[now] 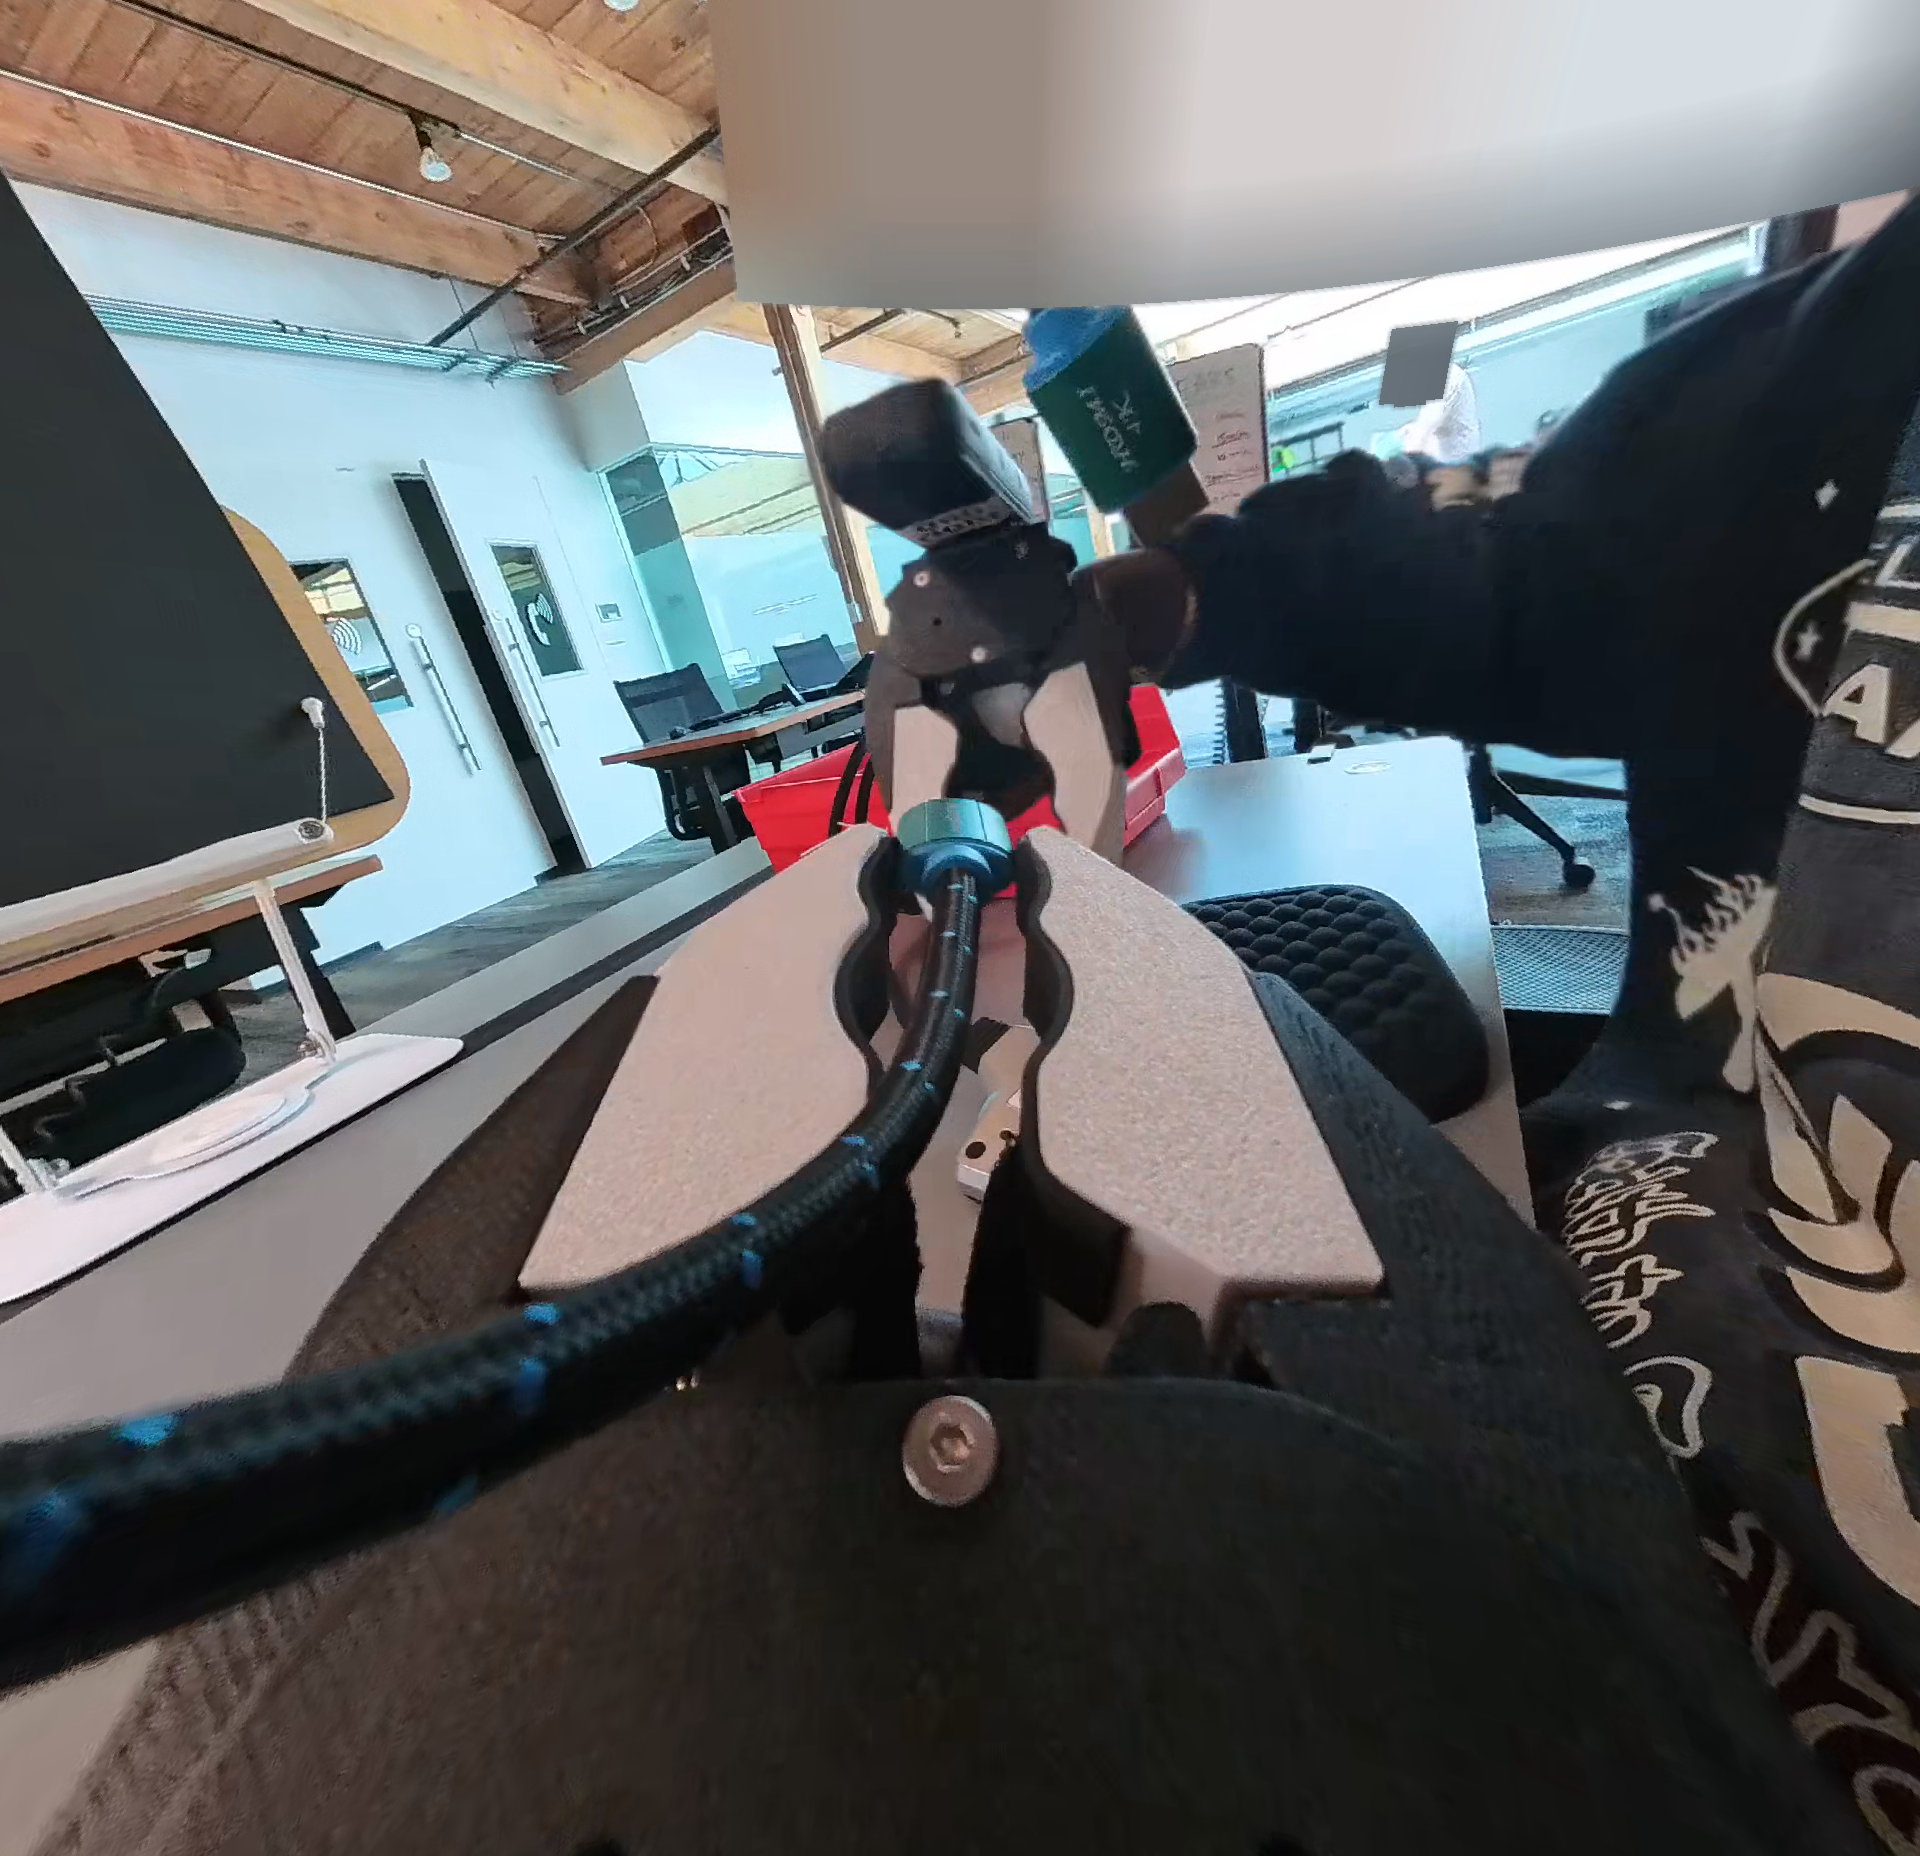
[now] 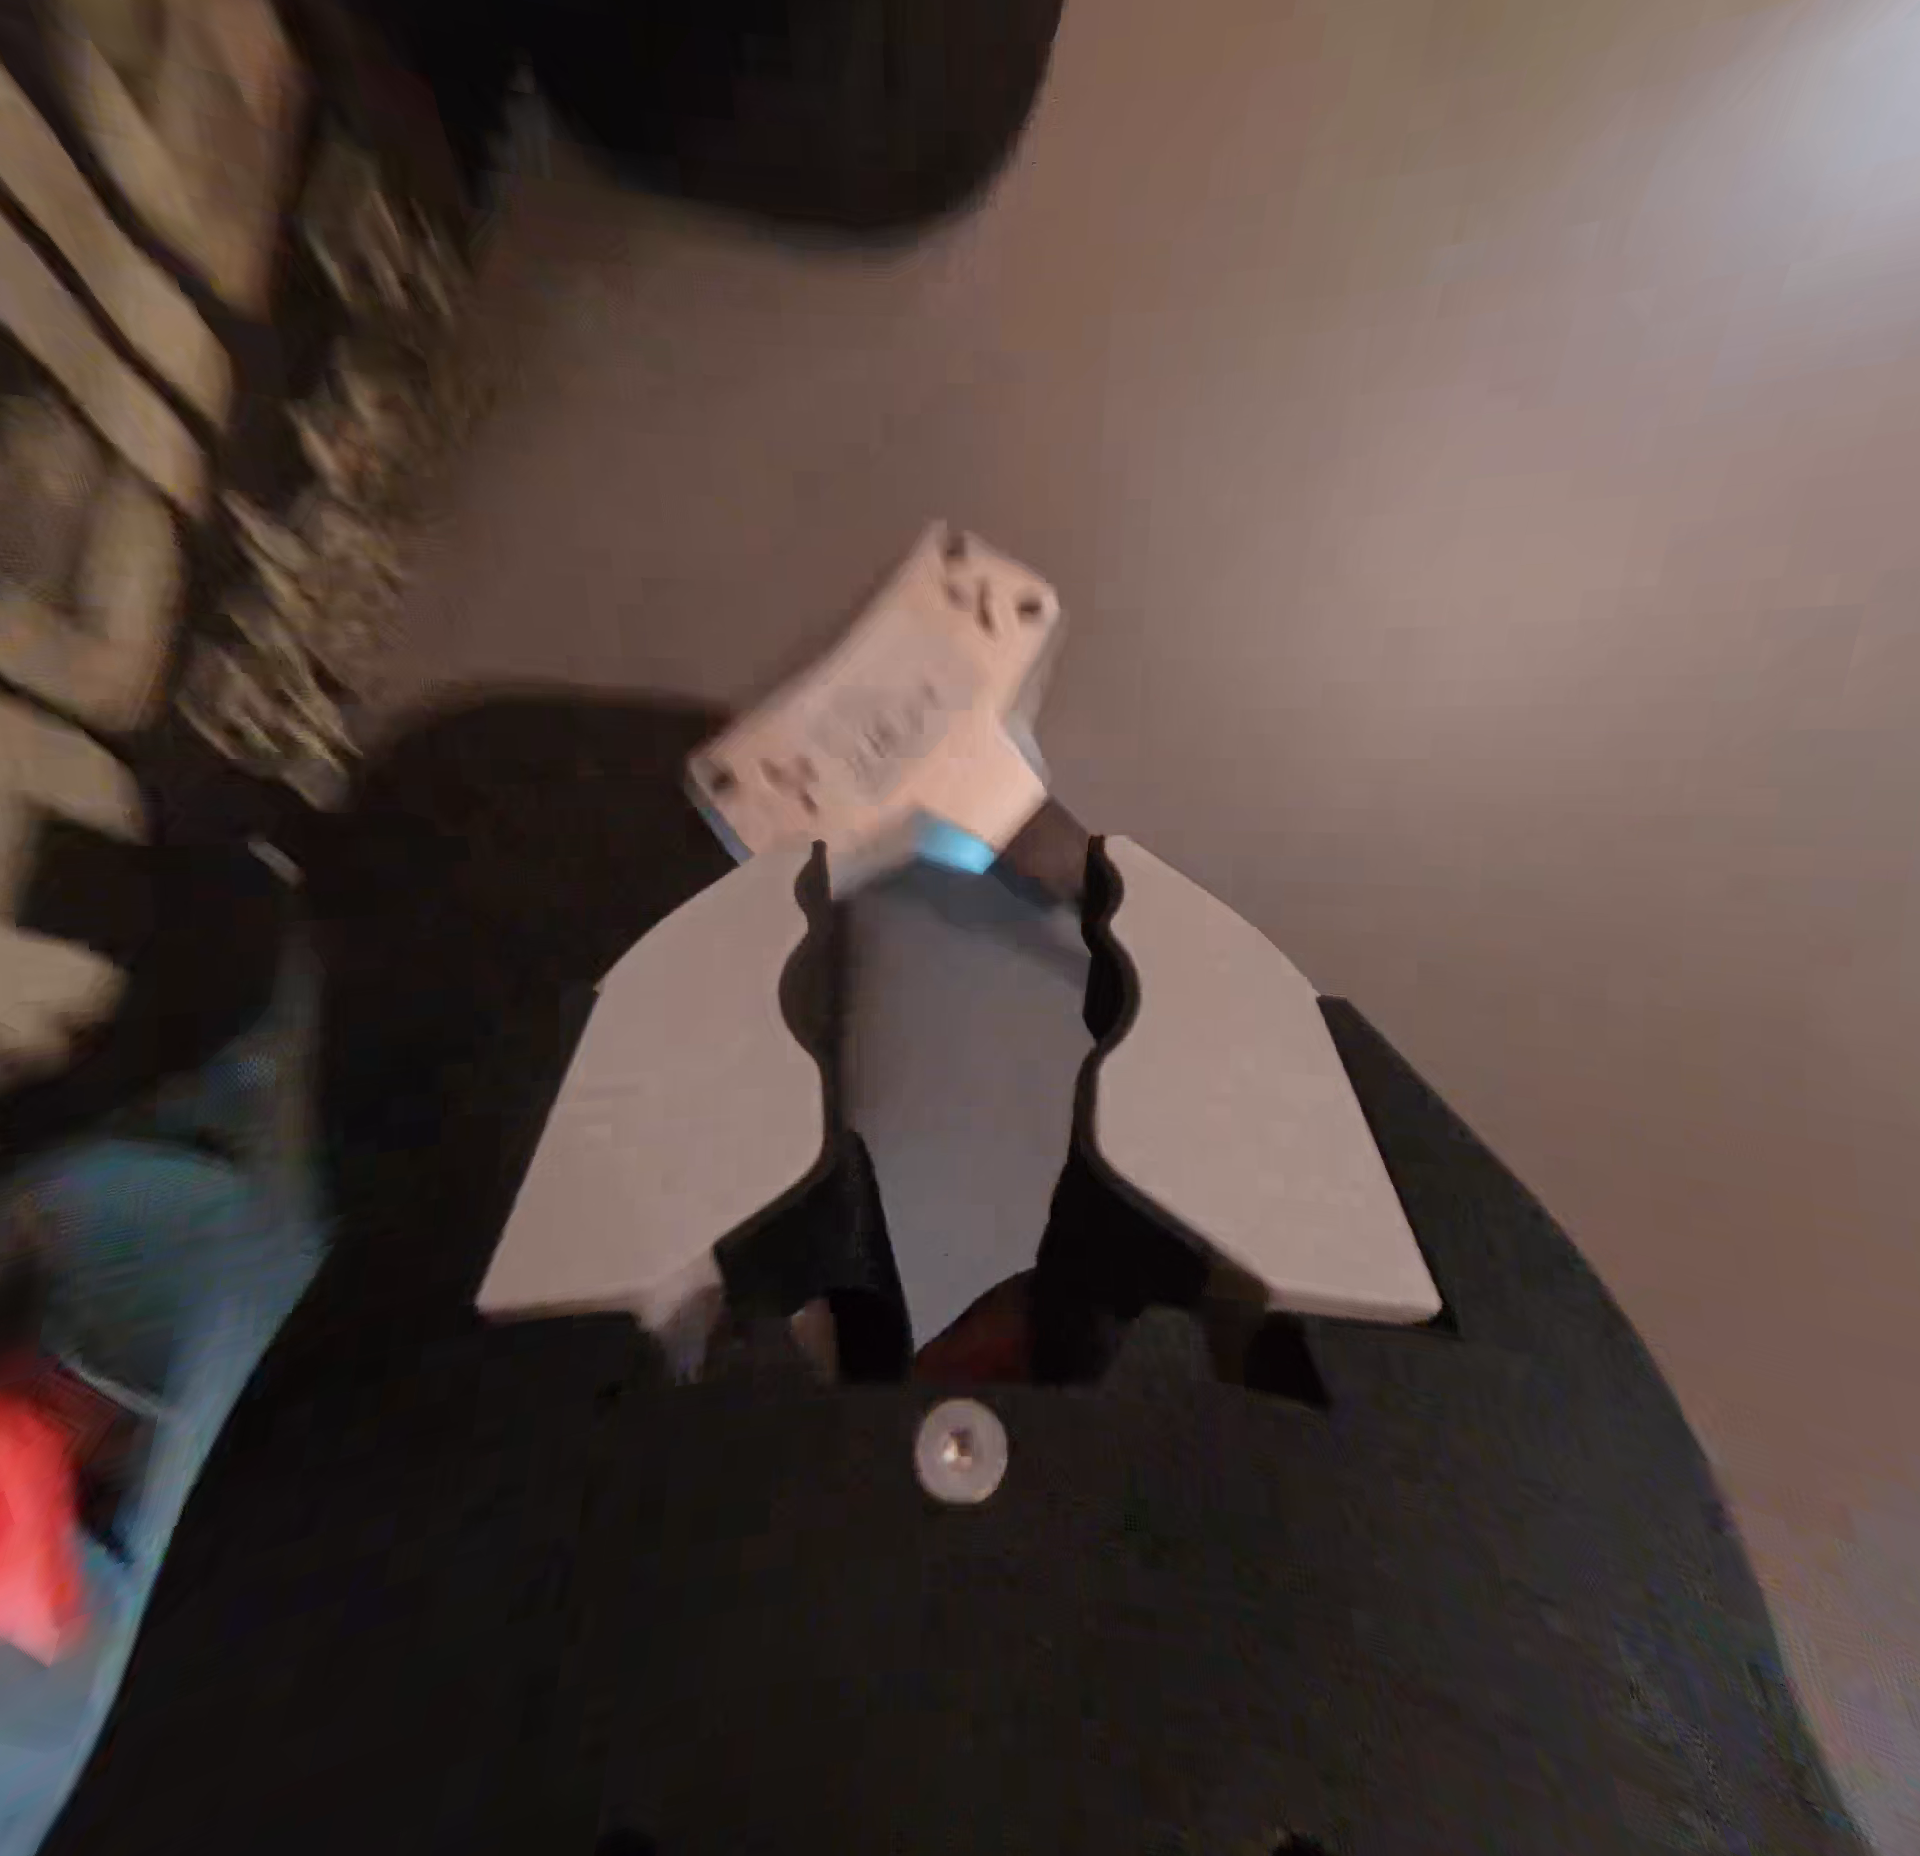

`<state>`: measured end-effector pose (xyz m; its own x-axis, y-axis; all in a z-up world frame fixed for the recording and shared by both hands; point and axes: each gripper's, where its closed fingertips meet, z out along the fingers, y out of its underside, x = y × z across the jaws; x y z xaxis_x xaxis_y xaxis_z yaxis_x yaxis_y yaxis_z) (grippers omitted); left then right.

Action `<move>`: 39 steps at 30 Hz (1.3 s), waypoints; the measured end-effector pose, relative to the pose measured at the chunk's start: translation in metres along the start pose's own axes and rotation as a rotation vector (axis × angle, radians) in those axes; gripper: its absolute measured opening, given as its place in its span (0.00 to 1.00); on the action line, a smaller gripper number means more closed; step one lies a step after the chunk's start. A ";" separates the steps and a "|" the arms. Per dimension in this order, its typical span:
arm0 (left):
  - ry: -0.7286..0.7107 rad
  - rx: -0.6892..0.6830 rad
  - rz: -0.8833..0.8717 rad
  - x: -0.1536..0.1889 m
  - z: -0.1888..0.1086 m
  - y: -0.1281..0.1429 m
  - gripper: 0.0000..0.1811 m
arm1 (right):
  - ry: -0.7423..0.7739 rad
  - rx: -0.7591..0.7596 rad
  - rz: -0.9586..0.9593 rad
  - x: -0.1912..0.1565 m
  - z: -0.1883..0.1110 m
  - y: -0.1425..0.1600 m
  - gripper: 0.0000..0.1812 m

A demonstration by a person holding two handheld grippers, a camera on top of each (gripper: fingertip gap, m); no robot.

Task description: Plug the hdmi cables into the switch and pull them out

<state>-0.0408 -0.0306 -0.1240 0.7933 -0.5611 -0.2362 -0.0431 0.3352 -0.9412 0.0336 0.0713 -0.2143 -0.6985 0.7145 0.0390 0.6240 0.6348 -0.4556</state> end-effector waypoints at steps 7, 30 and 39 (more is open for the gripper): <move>-0.005 0.011 -0.007 -0.001 -0.002 -0.001 0.12 | -0.093 -0.315 -0.410 0.014 0.030 0.017 0.33; 0.111 -0.133 -0.127 0.024 0.005 0.020 0.11 | 0.211 0.457 0.180 -0.047 0.038 -0.053 0.20; 0.129 -0.308 -0.138 0.024 0.004 0.043 0.11 | 0.290 0.497 0.114 -0.049 0.040 -0.050 0.19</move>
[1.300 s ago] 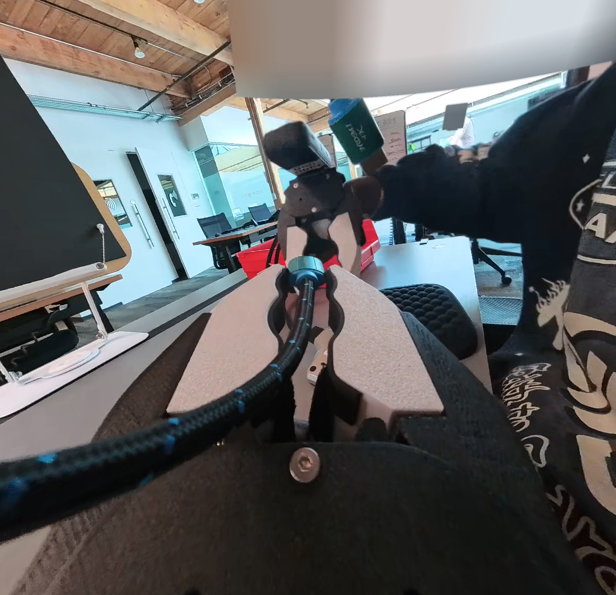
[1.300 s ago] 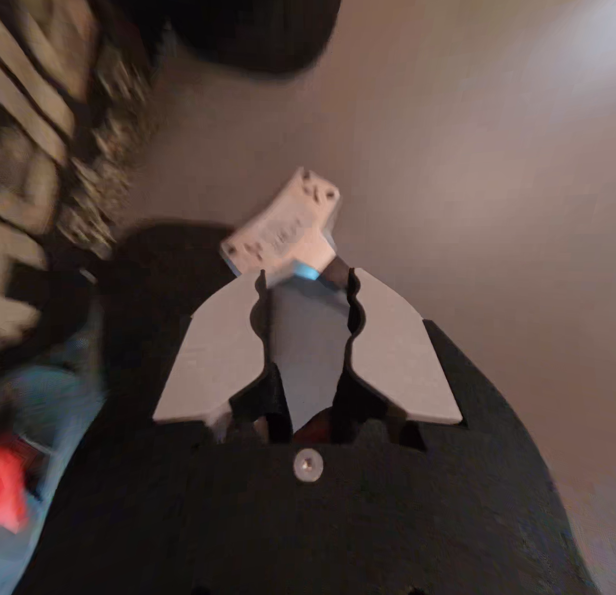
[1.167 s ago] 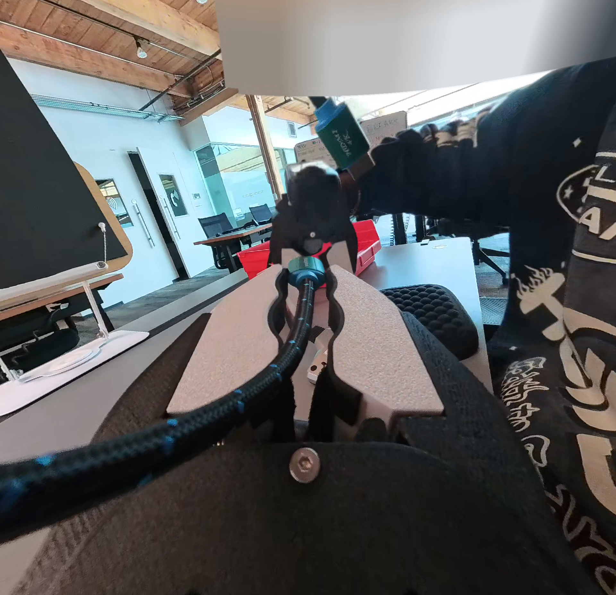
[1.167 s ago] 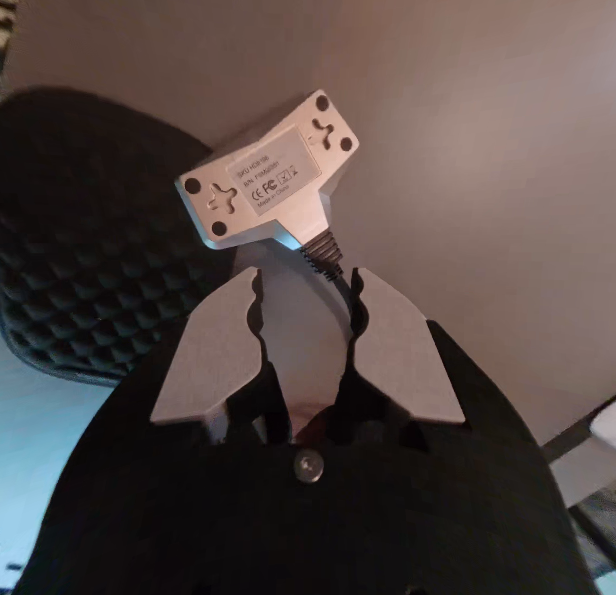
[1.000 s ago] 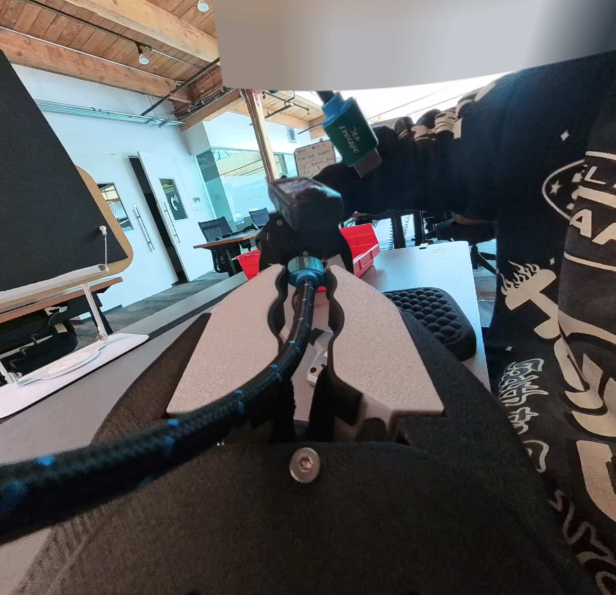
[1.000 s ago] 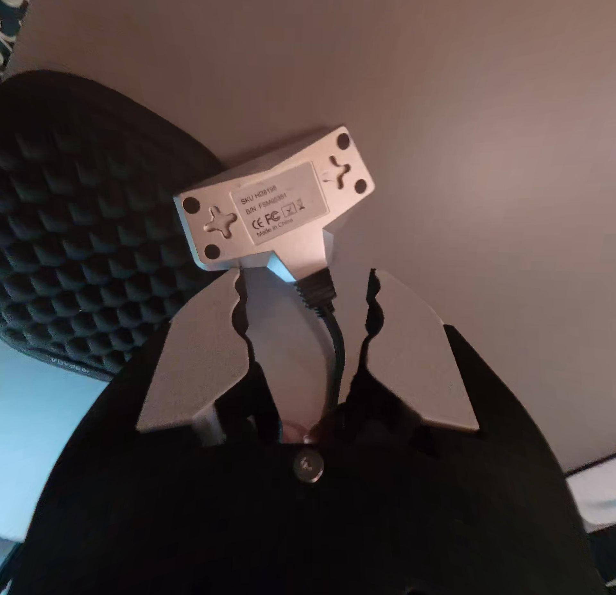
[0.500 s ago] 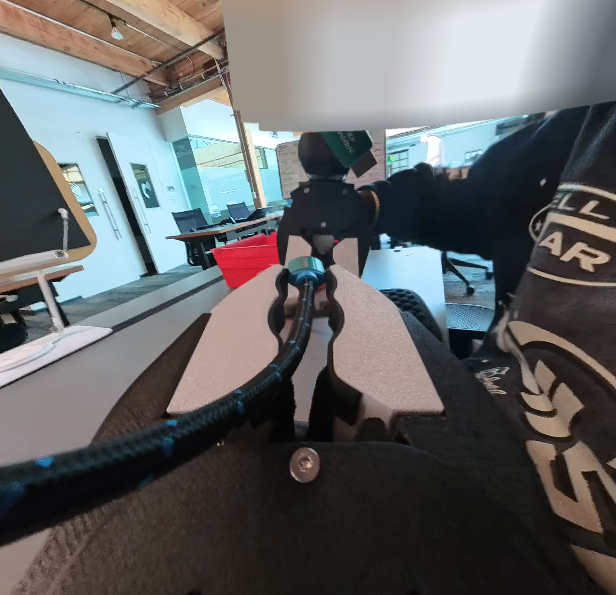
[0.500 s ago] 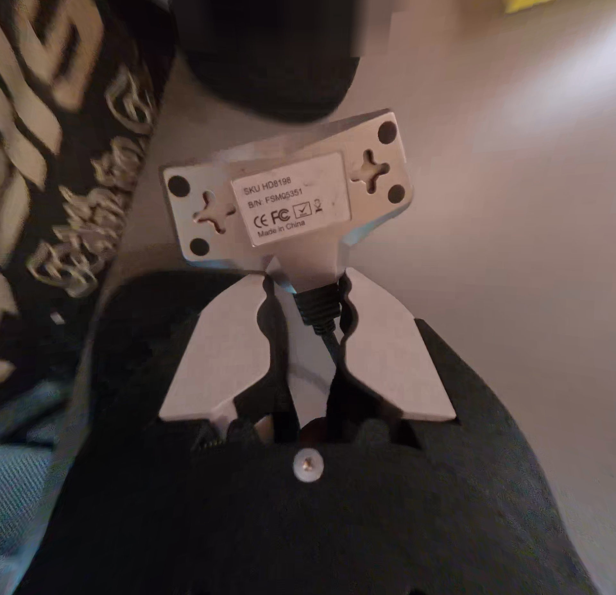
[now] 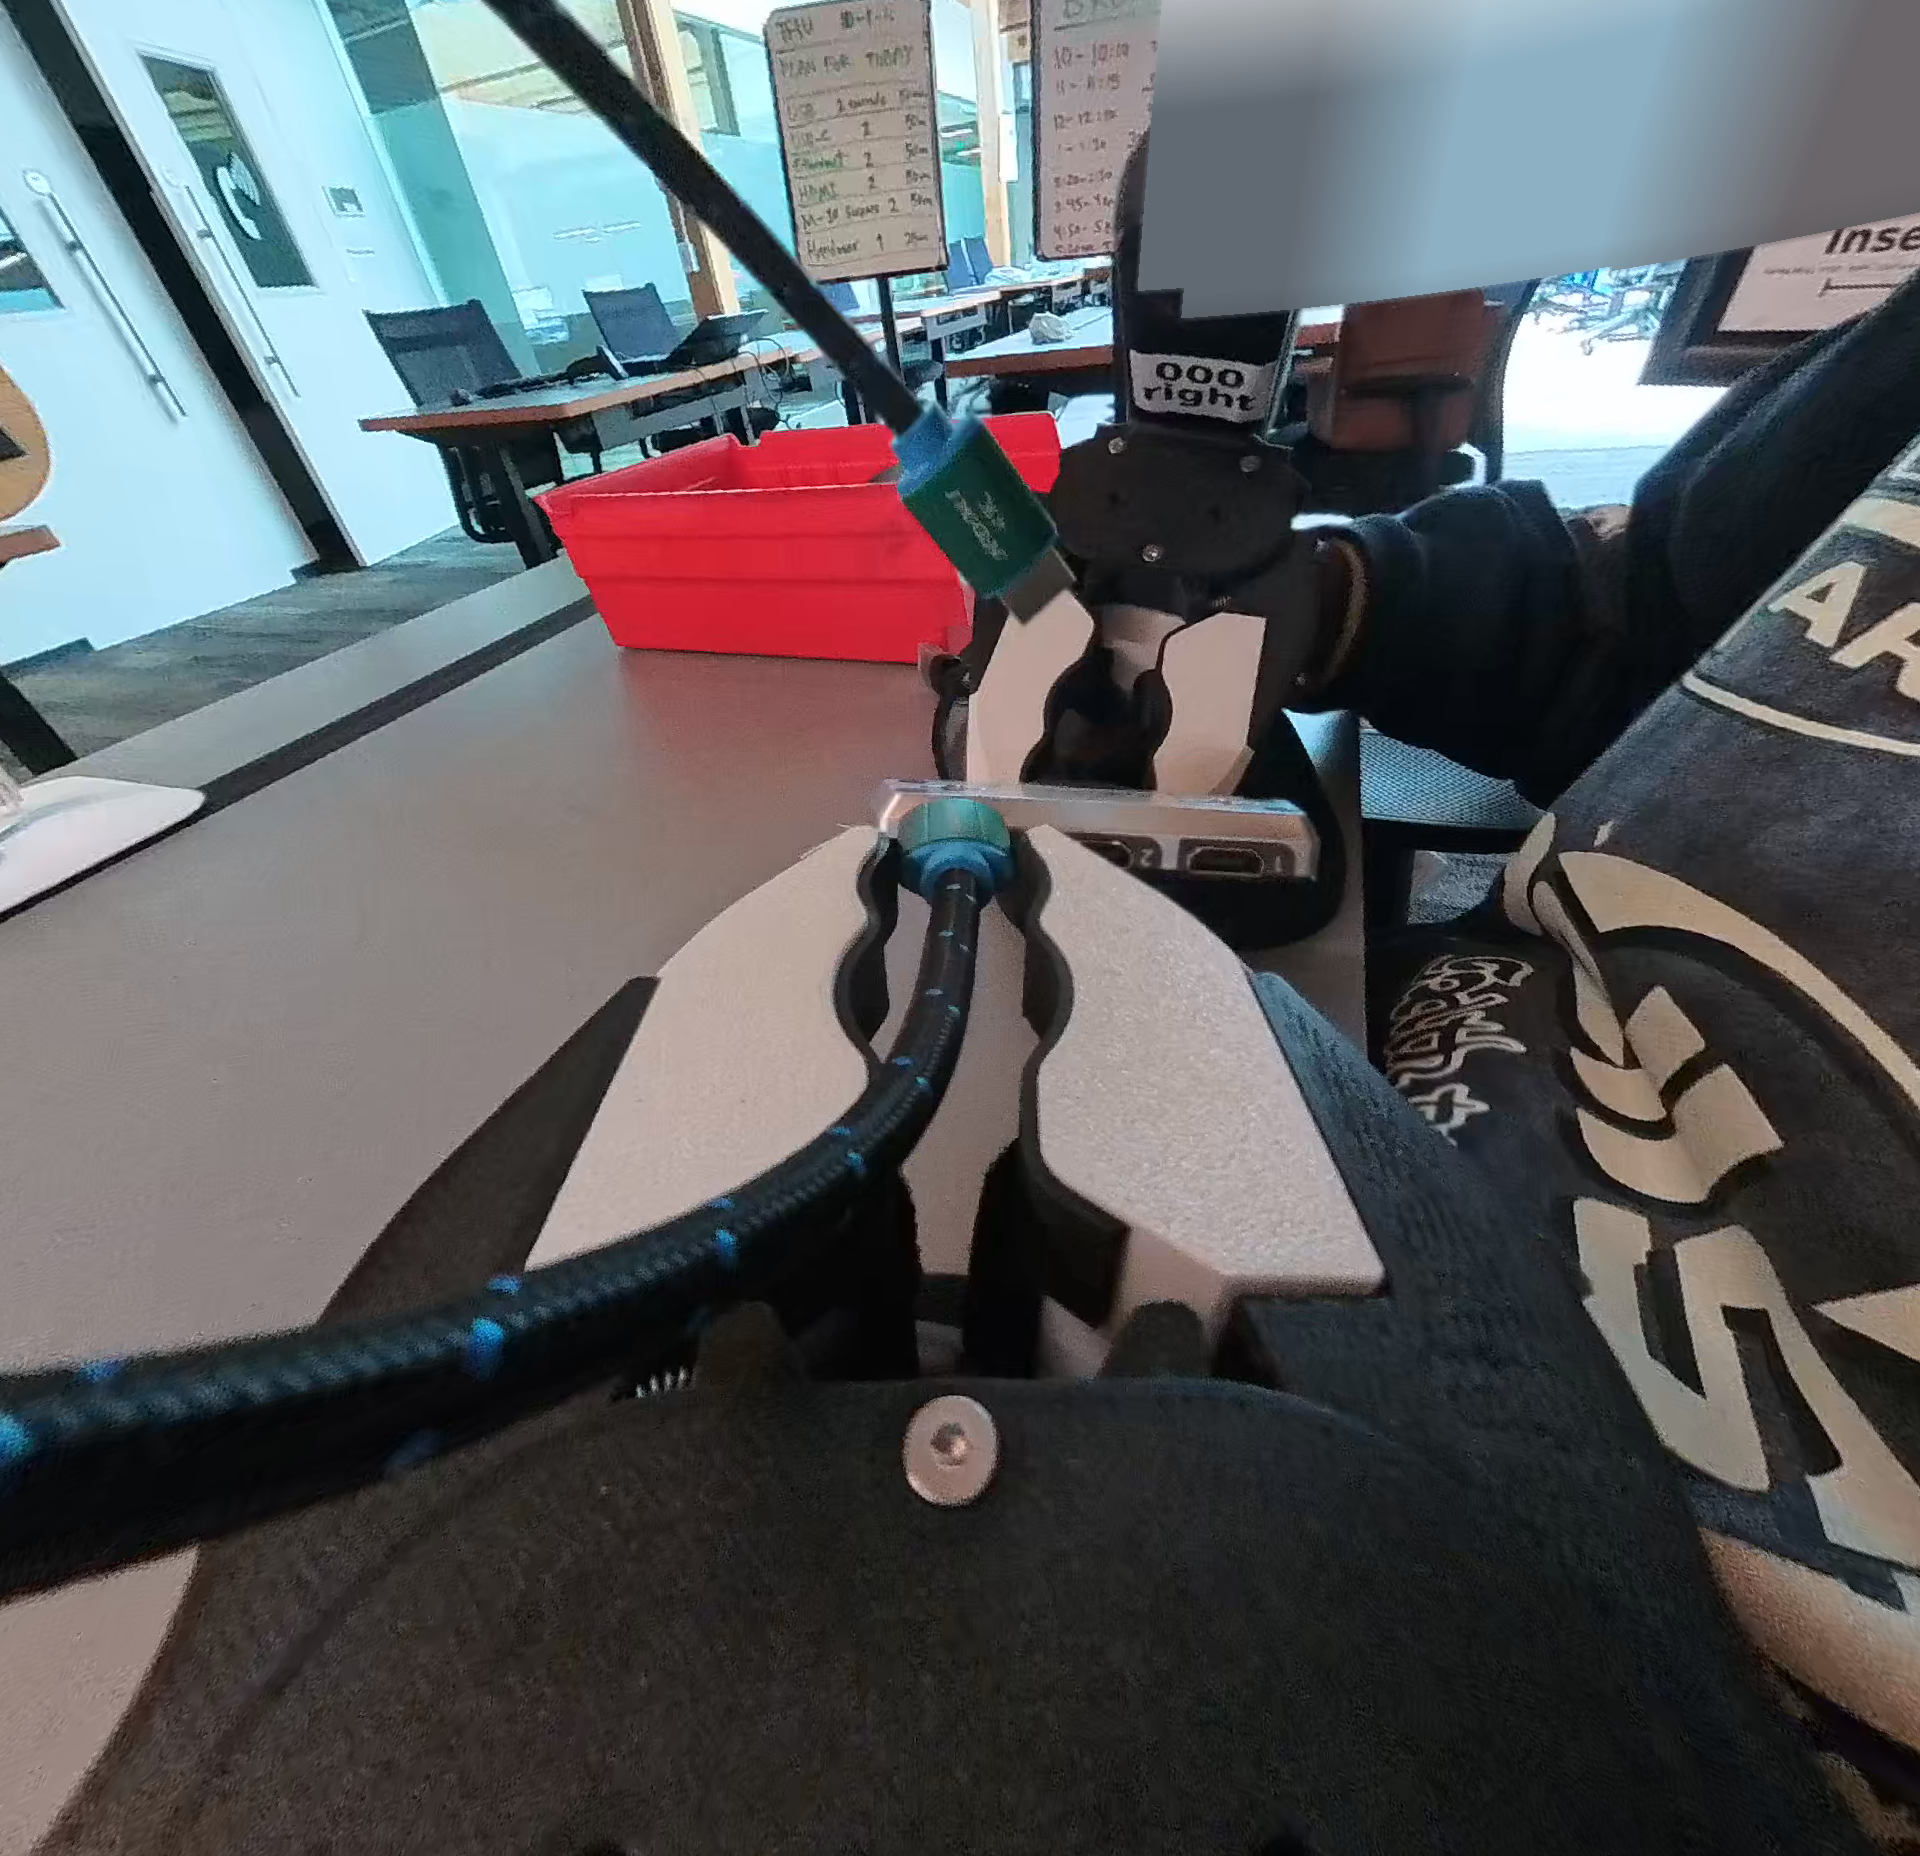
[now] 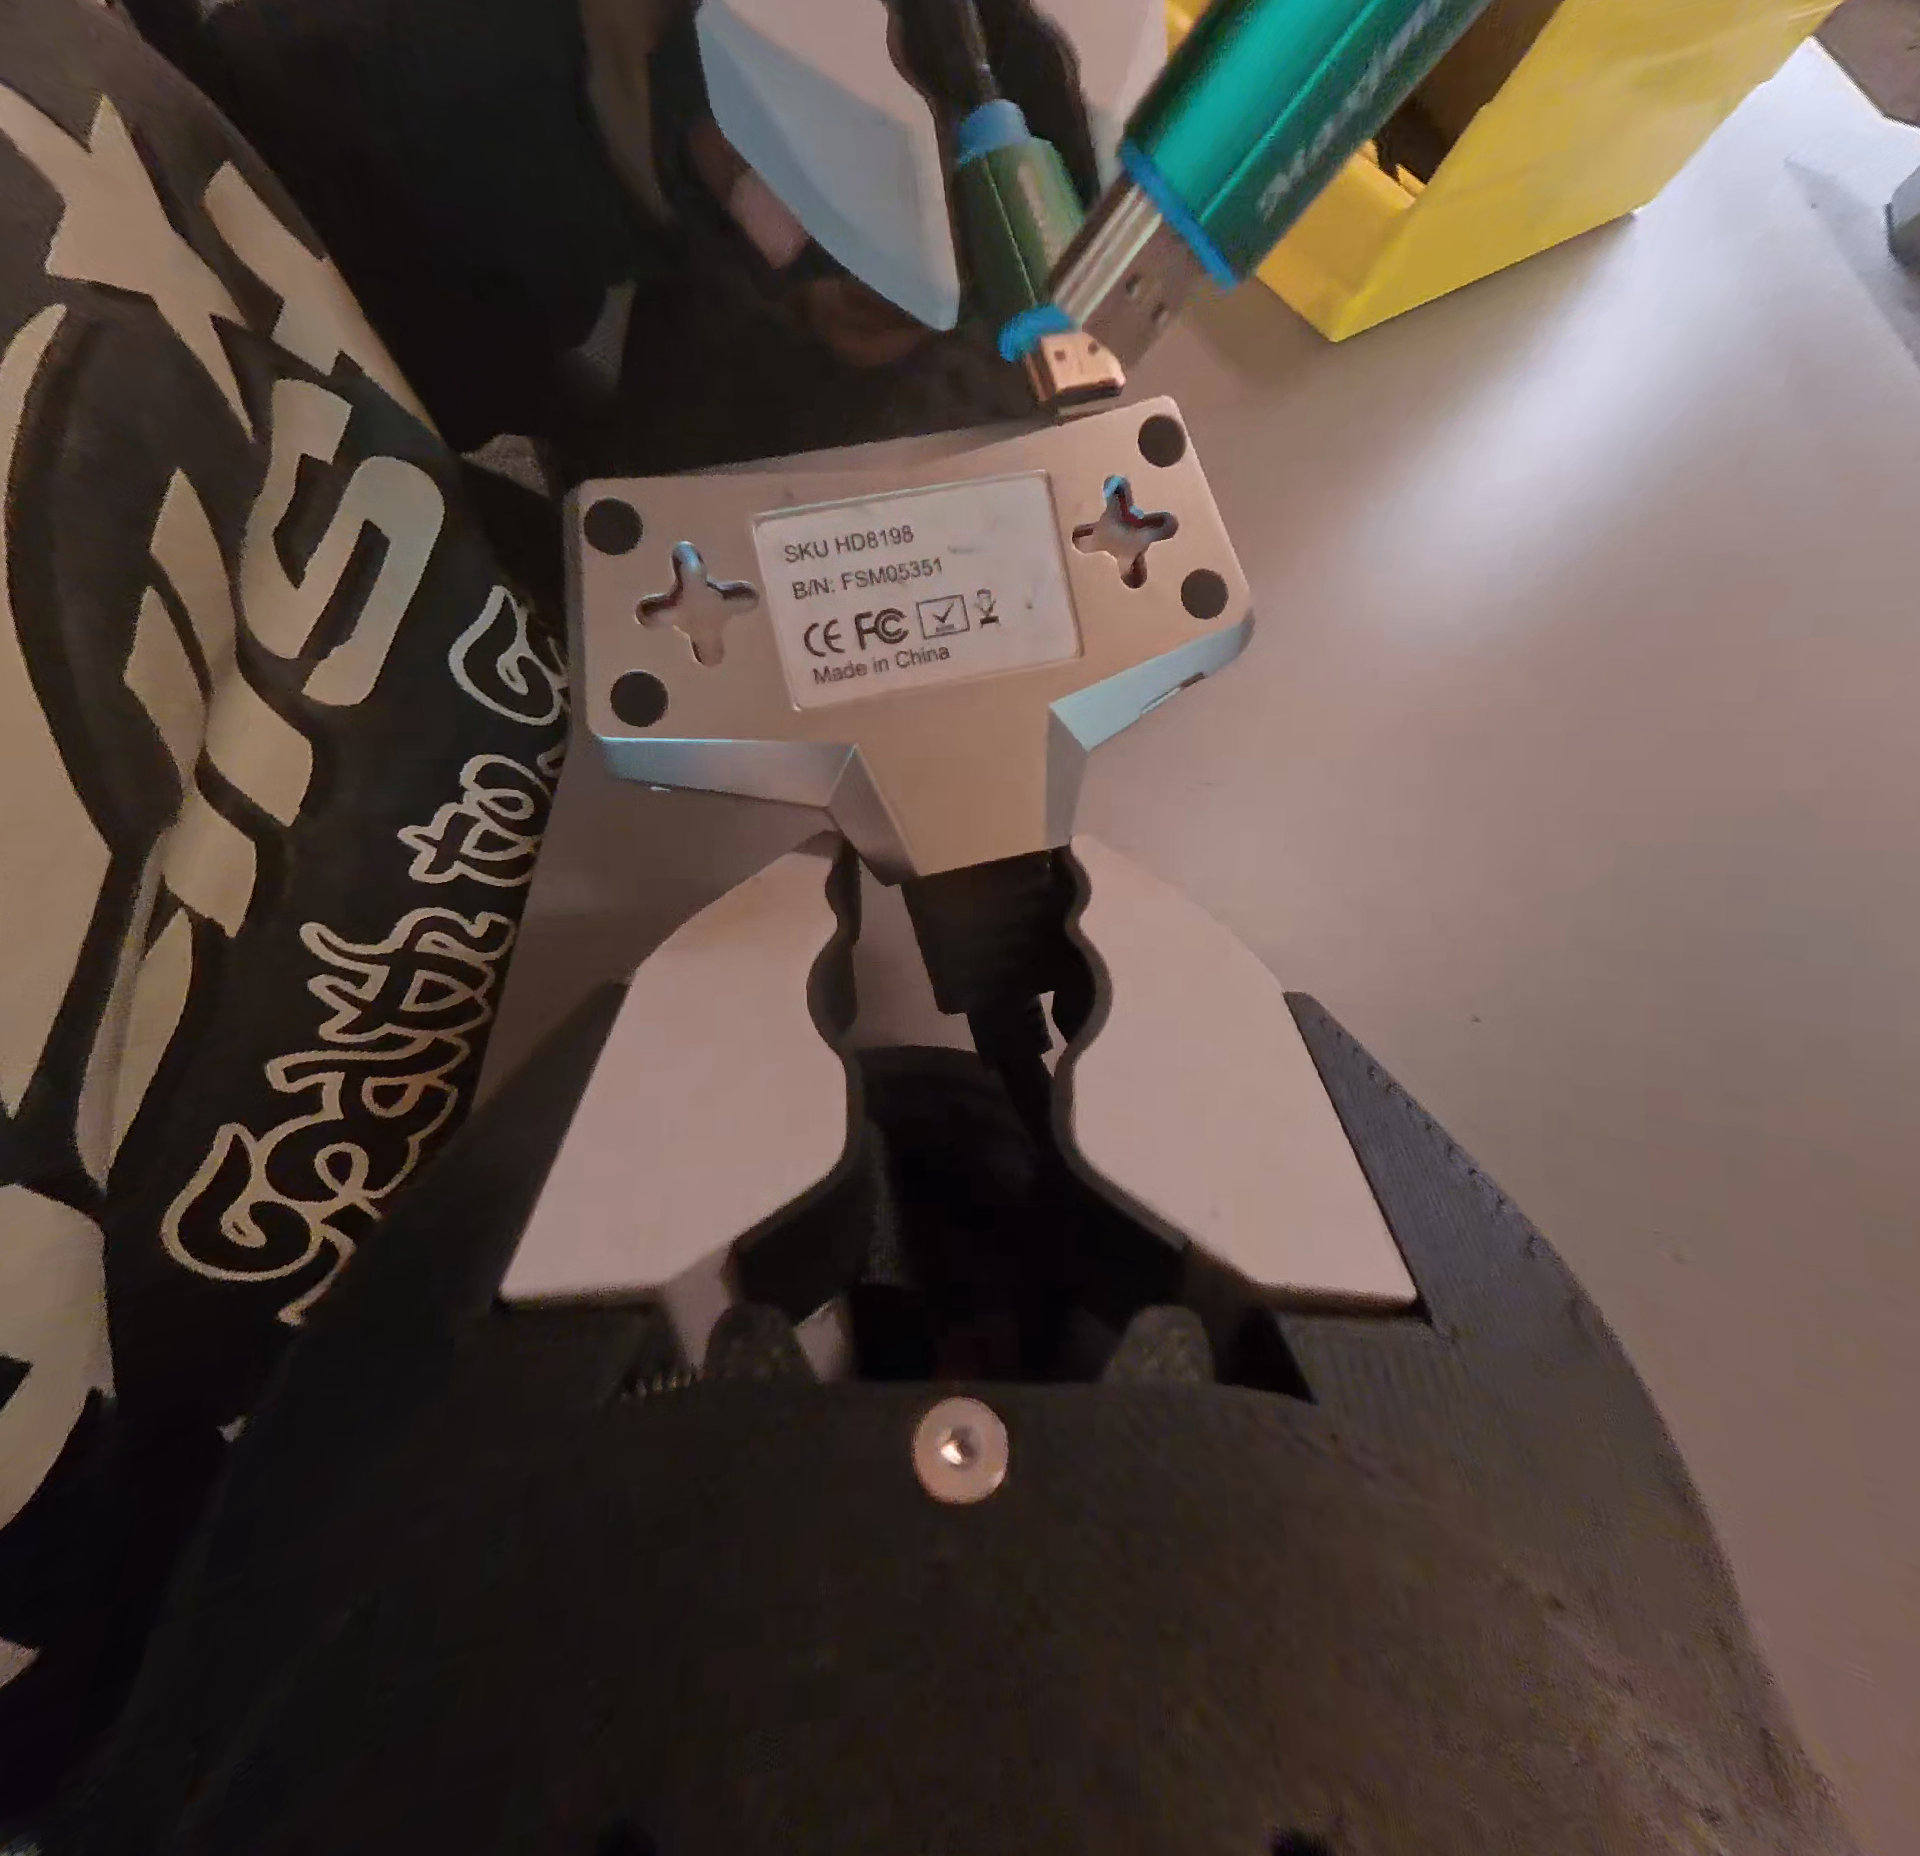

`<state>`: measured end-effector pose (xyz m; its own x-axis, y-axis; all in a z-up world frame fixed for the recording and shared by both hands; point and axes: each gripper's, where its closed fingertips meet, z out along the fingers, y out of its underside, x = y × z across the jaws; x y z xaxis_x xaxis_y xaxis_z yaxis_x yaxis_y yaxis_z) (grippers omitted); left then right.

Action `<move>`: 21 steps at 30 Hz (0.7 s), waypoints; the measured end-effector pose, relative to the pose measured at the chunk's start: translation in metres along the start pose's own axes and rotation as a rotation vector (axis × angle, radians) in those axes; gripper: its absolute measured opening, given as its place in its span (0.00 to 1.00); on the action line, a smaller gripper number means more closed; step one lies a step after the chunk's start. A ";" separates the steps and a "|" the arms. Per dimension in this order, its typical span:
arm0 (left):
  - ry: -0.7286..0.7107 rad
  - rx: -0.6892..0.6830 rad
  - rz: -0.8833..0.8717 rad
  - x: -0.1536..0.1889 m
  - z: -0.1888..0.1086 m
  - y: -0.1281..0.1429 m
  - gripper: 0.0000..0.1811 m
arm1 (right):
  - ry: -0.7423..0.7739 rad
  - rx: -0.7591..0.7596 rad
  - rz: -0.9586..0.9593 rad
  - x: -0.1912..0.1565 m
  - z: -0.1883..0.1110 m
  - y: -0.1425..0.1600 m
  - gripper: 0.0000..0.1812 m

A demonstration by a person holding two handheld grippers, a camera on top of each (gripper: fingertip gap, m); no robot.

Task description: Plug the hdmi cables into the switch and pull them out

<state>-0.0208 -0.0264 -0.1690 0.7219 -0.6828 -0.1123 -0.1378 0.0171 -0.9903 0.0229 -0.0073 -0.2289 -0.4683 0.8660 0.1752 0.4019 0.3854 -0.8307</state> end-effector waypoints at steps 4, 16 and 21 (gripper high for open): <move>0.039 -0.049 0.054 0.007 -0.001 0.007 0.11 | -0.029 0.005 -0.018 -0.003 -0.002 0.001 0.19; 0.009 -0.032 0.050 0.009 0.001 0.005 0.11 | 0.010 0.021 -0.062 -0.002 -0.003 0.002 0.19; 0.025 -0.006 0.032 0.012 0.002 0.001 0.12 | 0.029 0.031 -0.096 -0.004 -0.003 0.001 0.19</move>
